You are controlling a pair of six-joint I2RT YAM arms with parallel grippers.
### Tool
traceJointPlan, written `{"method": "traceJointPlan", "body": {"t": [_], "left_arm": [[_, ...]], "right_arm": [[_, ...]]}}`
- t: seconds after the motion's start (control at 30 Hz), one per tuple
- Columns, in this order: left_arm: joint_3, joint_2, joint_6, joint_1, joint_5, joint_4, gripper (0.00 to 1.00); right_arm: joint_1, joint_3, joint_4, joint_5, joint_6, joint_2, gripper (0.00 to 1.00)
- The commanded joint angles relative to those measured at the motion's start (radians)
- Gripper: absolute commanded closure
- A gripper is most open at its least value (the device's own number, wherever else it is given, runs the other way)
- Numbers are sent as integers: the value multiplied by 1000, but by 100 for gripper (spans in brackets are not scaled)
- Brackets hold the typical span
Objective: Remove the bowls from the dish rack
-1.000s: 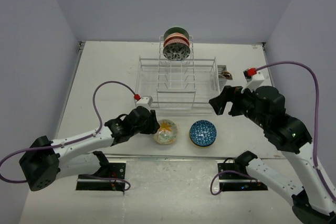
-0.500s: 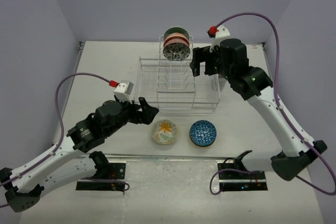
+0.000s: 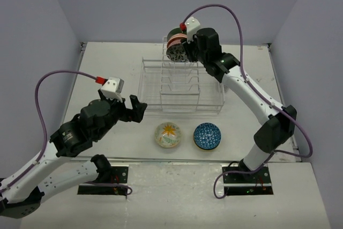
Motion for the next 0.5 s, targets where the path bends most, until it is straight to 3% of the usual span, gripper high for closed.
{"method": "traceJointPlan", "body": {"t": [0.0,0.17,0.47], "left_arm": [[-4,-25,51,-1,-15,-11,0],[-41,-30,50,-1,-13,-14,0],[-55,-40,56,-1,2,4,0]], "right_arm": [[7,35,113,34,-58,31,62],[21,-43,219,57,-51,21,80],[32,-183,357,97,-19,-53,93]]}}
